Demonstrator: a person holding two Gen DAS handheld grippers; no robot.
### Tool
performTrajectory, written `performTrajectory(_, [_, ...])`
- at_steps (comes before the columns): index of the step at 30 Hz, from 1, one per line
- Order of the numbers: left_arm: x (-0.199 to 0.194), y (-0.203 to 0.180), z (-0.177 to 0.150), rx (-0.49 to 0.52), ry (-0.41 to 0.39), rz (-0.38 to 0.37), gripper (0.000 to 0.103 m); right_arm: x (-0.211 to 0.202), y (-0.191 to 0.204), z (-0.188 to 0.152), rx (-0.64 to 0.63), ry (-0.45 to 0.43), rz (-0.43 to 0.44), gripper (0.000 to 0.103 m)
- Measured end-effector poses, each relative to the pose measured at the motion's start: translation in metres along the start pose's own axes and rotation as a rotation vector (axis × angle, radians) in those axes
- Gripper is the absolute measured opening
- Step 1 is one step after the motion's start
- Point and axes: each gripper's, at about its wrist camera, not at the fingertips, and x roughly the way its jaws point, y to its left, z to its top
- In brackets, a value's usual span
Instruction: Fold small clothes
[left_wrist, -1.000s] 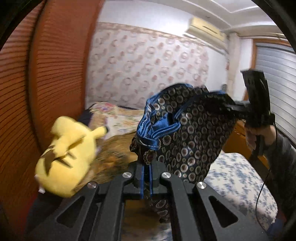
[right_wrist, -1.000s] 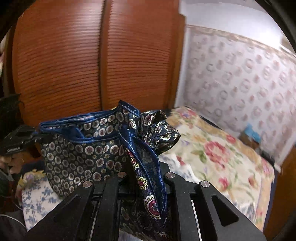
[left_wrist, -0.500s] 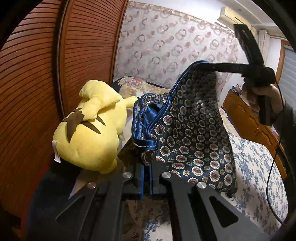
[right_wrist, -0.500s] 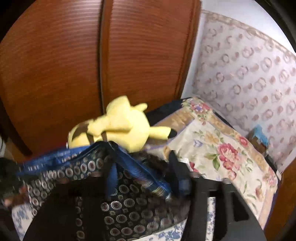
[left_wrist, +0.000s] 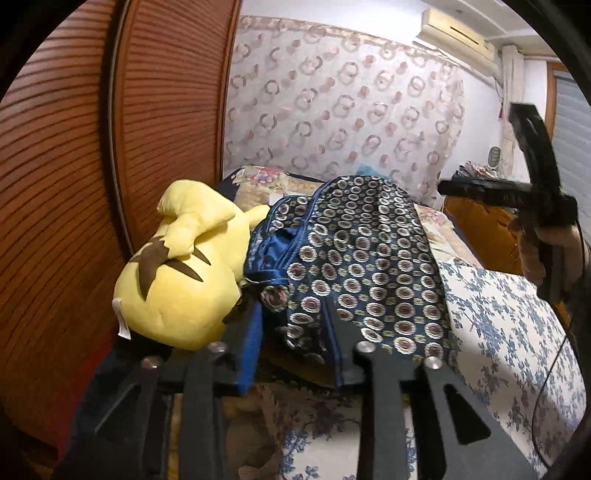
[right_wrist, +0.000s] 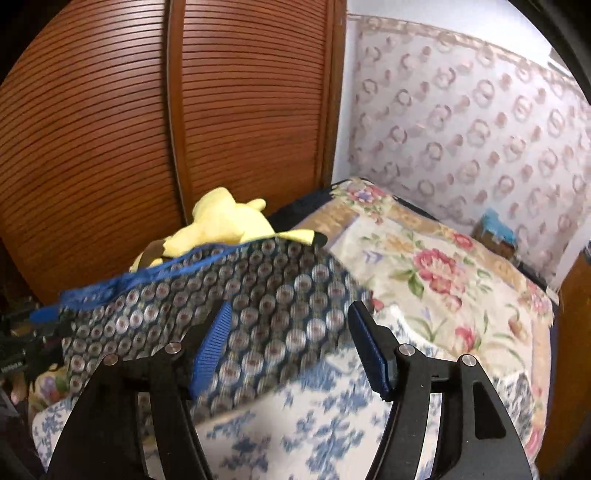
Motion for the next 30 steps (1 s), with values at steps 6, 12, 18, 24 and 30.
performTrajectory(6, [-0.023,-0.028,0.003,0.061,-0.037,-0.035,0.057,-0.051,0.006,-0.045,0.078,-0.056,-0.014,0.067])
performTrajectory(12, [-0.038,-0.064,0.002,0.119,-0.055,-0.074,0.058,-0.098,0.007,-0.079,0.134,-0.102,-0.043,0.072])
performTrajectory(18, [-0.048,-0.108,-0.004,0.174,-0.067,-0.115,0.058,-0.149,0.004,-0.114,0.175,-0.154,-0.093,0.087])
performTrajectory(24, [-0.058,-0.144,-0.008,0.203,-0.079,-0.163,0.058,-0.197,0.002,-0.145,0.232,-0.198,-0.198,0.089])
performTrajectory(30, [-0.068,-0.175,-0.005,0.210,-0.099,-0.203,0.058,-0.242,0.001,-0.173,0.278,-0.246,-0.309,0.089])
